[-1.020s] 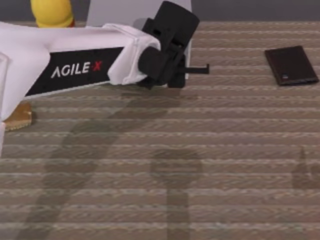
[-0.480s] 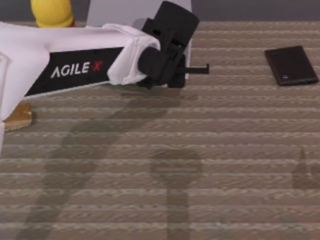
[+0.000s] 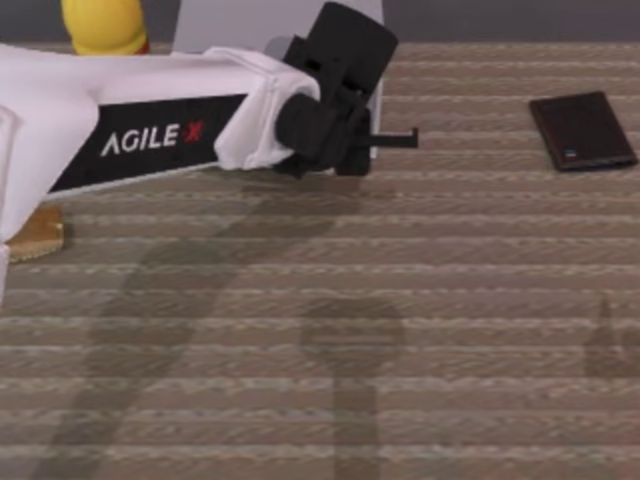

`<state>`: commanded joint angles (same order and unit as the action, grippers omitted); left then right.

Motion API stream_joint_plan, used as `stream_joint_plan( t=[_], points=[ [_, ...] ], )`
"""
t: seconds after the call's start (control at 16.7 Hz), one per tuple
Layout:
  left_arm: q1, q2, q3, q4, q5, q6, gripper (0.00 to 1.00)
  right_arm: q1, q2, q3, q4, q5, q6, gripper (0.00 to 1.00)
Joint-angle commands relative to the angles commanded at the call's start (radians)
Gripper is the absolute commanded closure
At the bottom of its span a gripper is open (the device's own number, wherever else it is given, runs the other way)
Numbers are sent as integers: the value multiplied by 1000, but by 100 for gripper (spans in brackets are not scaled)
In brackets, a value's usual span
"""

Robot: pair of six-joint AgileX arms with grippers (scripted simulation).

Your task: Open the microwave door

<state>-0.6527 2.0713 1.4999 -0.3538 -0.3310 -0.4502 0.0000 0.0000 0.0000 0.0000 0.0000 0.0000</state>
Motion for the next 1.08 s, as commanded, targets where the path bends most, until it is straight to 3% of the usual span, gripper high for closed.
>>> stream_joint_plan(
  t=[1.08],
  points=[
    [8, -41, -65, 40, 38, 52, 100, 0, 0, 0, 0, 0, 0, 0]
  ],
)
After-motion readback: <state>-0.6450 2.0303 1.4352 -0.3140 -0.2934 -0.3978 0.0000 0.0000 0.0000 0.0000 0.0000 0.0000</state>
